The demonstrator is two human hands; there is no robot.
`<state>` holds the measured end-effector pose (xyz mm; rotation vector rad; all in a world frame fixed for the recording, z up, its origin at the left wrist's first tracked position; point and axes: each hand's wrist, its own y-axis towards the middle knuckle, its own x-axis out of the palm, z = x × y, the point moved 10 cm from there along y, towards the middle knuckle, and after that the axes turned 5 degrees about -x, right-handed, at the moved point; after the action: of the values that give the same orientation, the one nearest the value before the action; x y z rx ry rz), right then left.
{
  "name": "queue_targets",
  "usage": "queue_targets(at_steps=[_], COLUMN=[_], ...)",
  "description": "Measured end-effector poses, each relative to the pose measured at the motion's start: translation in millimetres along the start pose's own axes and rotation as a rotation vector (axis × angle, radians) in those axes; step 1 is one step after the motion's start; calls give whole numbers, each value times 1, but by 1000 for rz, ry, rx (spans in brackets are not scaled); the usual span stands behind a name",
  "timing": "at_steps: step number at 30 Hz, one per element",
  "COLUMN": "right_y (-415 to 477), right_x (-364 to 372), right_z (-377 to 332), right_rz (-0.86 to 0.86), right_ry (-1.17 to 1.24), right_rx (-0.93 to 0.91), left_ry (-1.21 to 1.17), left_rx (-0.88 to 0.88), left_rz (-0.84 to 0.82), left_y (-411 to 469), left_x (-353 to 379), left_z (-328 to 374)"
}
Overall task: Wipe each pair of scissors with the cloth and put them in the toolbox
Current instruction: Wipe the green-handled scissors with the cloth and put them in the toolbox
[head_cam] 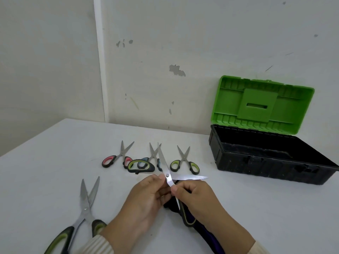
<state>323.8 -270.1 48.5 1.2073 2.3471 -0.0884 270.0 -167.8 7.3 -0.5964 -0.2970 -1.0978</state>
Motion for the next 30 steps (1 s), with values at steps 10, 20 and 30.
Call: queue_targets(at_steps=[10,20,30], right_y=[7,1,3], right_x=[-75,-14,-32], right_z=[25,-35,-36], right_rz=[249,77,173], right_ry=[338,-447,-402], right_rx=[122,-374,-272], left_ry=[133,778,830], left_rx=[-57,169,244], left_rz=[98,72,66], left_y=[-7,-13,-17], left_x=[-17,9,17], left_z=[13,7,13])
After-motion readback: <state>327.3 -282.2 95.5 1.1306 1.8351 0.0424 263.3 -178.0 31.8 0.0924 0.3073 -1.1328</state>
